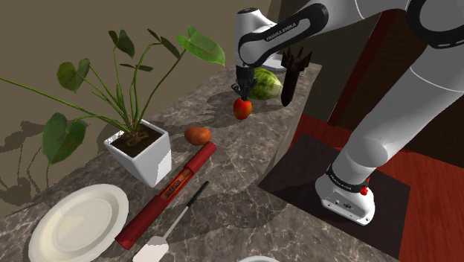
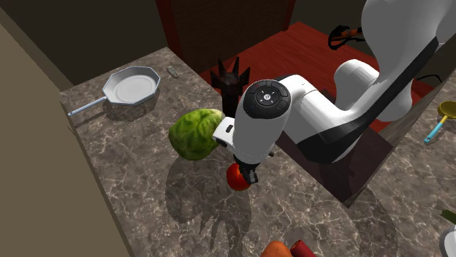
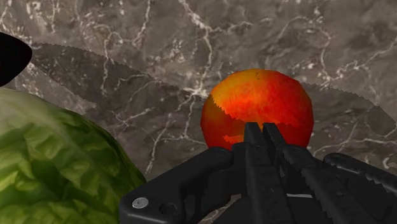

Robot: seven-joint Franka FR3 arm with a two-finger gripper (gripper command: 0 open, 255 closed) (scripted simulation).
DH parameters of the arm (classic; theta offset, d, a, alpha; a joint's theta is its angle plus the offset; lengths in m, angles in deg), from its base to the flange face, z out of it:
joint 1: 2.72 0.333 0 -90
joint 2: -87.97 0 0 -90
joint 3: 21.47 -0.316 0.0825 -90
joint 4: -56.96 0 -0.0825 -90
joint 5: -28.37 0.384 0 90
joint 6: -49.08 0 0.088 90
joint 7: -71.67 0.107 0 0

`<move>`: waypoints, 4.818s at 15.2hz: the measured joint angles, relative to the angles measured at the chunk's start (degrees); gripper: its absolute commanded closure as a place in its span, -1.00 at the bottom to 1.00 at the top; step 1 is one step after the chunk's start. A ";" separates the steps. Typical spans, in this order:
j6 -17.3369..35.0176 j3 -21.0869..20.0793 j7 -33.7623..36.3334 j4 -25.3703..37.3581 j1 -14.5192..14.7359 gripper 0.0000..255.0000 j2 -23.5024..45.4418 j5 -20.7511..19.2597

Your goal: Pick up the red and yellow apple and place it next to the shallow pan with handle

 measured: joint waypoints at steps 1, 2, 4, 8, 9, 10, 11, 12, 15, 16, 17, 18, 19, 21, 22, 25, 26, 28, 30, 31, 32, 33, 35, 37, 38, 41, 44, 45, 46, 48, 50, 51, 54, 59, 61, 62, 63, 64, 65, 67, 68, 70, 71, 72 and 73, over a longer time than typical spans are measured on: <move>0.00 0.00 0.00 0.00 0.00 1.00 0.00 0.00; 0.00 0.00 0.00 0.00 0.00 1.00 0.00 0.00; -0.97 0.00 -0.09 0.57 0.02 1.00 -0.40 0.10; -3.79 0.07 -0.47 2.10 0.03 1.00 -1.73 0.38; -4.52 0.06 -0.51 2.58 0.05 1.00 -1.99 0.44; -5.28 0.11 -0.67 3.02 0.03 1.00 -2.31 0.50; -6.31 0.07 -0.68 3.76 0.08 1.00 -2.61 0.58; -6.94 0.12 -0.82 4.15 0.05 1.00 -2.86 0.62; -9.36 0.05 -0.86 5.93 0.14 1.00 -3.50 0.77; -10.11 0.07 -0.96 6.56 0.13 1.00 -3.62 0.80; -10.78 0.11 -1.06 7.09 0.11 1.00 -3.76 0.83; -11.63 0.14 -1.17 7.70 0.10 1.00 -4.01 0.87; -12.30 0.15 -1.21 8.12 0.11 1.00 -4.26 0.92; -13.95 0.15 -1.30 9.50 0.12 1.00 -4.54 0.98; -14.65 0.19 -1.41 10.02 0.10 1.00 -4.72 1.01; -16.84 0.24 -1.63 12.01 0.07 1.00 -4.92 1.05; -17.72 0.21 -1.63 12.77 0.10 1.00 -5.05 1.09; -19.10 0.21 -1.70 14.09 0.10 1.00 -5.11 1.11; -20.81 0.21 -1.79 15.72 0.10 1.00 -5.19 1.15; -21.49 0.21 -1.82 16.31 0.11 1.00 -5.28 1.17; -22.35 0.24 -1.92 17.24 0.09 1.00 -5.21 1.16; -23.24 0.29 -2.04 18.18 0.05 1.00 -5.16 1.15; -24.53 0.32 -2.17 19.25 0.03 1.00 -5.40 1.19; -26.12 0.33 -2.27 20.86 0.02 1.00 -5.38 1.20; -26.85 0.34 -2.32 21.69 0.01 1.00 -5.28 1.19; -27.49 2.09 -5.17 22.46 -1.19 1.00 -5.32 0.84; -26.90 4.62 -9.23 22.89 -2.90 1.00 -4.56 0.32; -27.02 5.31 -10.39 23.36 -3.38 1.00 -4.26 0.19; -26.96 6.16 -11.80 23.80 -3.97 1.00 -3.86 0.05; -26.90 7.76 -14.48 24.74 -5.10 1.00 -3.05 -0.19; -26.13 9.33 -17.10 24.91 -6.23 1.00 -2.30 -0.38; -26.24 10.09 -18.43 25.95 -6.78 1.00 -1.45 -0.43; -26.02 12.65 -22.90 28.47 -8.72 1.00 0.96 -0.42; -26.69 15.94 -29.16 34.20 -11.53 1.00 5.63 0.22; -27.48 17.28 -31.94 37.37 -12.85 1.00 7.89 0.73; -27.57 18.08 -33.61 38.92 -13.72 1.00 9.26 1.08; -27.45 18.75 -35.06 40.02 -14.49 1.00 10.43 1.41; -27.83 19.25 -36.21 41.67 -15.11 1.00 11.70 1.77; -28.18 19.80 -37.55 43.88 -15.89 1.00 13.51 2.29; -29.26 20.76 -40.04 47.94 -17.44 1.00 16.50 3.23; -29.81 21.24 -41.38 50.25 -18.37 1.00 18.24 3.80; -31.28 22.15 -44.18 55.55 -20.51 1.00 22.11 5.12; -31.87 22.47 -45.33 58.00 -21.51 1.00 23.99 5.74; -33.26 22.68 -46.29 61.65 -22.54 1.00 26.28 6.48; -34.22 22.92 -47.40 64.60 -23.69 1.00 28.29 7.15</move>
